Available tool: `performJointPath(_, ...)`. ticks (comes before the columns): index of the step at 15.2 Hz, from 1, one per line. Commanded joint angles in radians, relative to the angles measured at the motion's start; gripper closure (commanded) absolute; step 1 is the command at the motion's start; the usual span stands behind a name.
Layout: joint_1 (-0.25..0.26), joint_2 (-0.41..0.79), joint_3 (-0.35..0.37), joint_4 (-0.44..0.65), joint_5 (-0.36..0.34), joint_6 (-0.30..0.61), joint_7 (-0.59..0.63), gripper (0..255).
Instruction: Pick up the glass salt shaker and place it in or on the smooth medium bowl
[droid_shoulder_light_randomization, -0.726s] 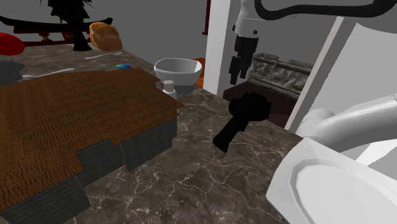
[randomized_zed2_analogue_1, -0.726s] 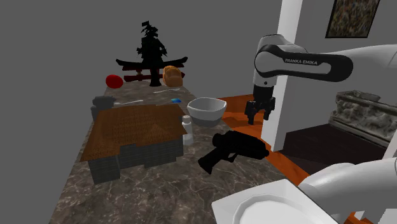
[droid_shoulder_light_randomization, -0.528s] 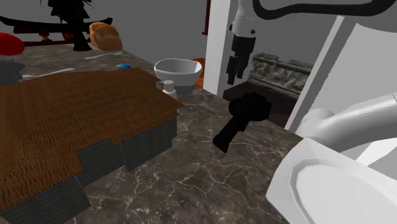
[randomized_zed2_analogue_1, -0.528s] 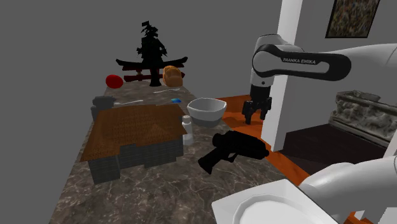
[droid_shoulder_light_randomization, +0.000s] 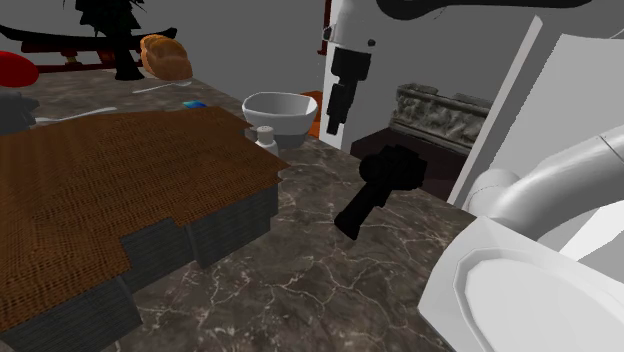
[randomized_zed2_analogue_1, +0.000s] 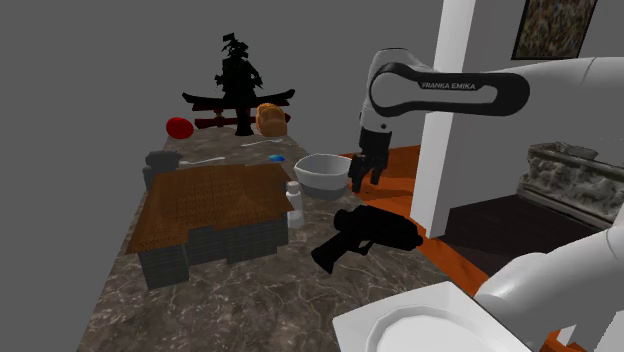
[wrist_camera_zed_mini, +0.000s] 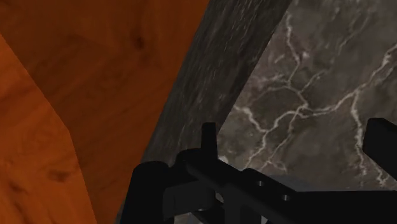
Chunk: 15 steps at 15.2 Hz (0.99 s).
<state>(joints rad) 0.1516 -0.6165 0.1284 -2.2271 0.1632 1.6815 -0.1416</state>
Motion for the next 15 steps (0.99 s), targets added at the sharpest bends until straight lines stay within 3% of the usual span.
performJointPath(1,0.029,0.034,0.016,0.036,0.022,0.017,-0.026,0)
performJointPath(15,0.195,0.194,0.127,0.227,0.132,0.105,-0.184,0)
